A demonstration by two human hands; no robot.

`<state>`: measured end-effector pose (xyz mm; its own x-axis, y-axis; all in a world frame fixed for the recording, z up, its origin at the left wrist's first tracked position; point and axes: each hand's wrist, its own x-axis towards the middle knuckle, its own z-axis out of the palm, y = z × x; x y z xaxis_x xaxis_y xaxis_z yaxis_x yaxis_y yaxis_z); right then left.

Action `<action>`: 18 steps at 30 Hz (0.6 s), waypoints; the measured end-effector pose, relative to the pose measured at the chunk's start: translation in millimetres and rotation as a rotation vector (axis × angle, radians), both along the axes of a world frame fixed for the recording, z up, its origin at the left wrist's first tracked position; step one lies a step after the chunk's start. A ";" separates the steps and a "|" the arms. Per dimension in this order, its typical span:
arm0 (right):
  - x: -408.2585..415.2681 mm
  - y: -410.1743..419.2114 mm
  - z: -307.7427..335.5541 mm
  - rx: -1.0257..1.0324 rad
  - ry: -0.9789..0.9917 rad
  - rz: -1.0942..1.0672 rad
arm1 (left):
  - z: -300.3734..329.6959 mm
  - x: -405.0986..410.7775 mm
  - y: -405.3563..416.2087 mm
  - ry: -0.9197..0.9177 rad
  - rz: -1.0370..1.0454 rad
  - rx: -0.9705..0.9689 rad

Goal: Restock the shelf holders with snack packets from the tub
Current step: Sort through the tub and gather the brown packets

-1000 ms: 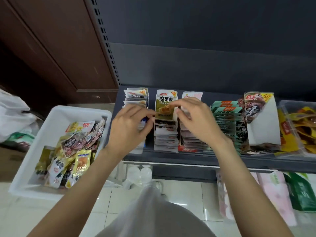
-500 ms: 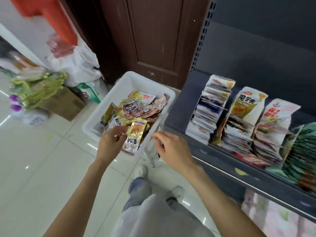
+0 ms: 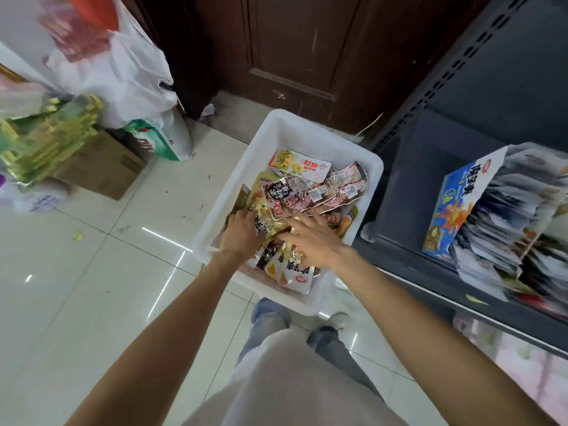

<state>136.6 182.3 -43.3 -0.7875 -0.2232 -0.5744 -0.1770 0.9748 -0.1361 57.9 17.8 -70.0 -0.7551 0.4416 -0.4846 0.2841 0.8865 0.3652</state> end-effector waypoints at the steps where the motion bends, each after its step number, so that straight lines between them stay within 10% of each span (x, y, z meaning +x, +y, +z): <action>1: -1.8 -0.2 -3.8 0.015 0.000 0.056 | -5.8 -1.7 1.9 -0.004 -0.008 -0.012; 11: -18.8 15.9 -3.4 0.173 0.311 -0.230 | -16.6 -18.7 13.5 0.146 -0.161 -0.104; 18: 0.2 7.1 35.7 -0.489 0.472 -1.138 | 15.9 -31.2 -6.8 -0.100 -0.033 0.001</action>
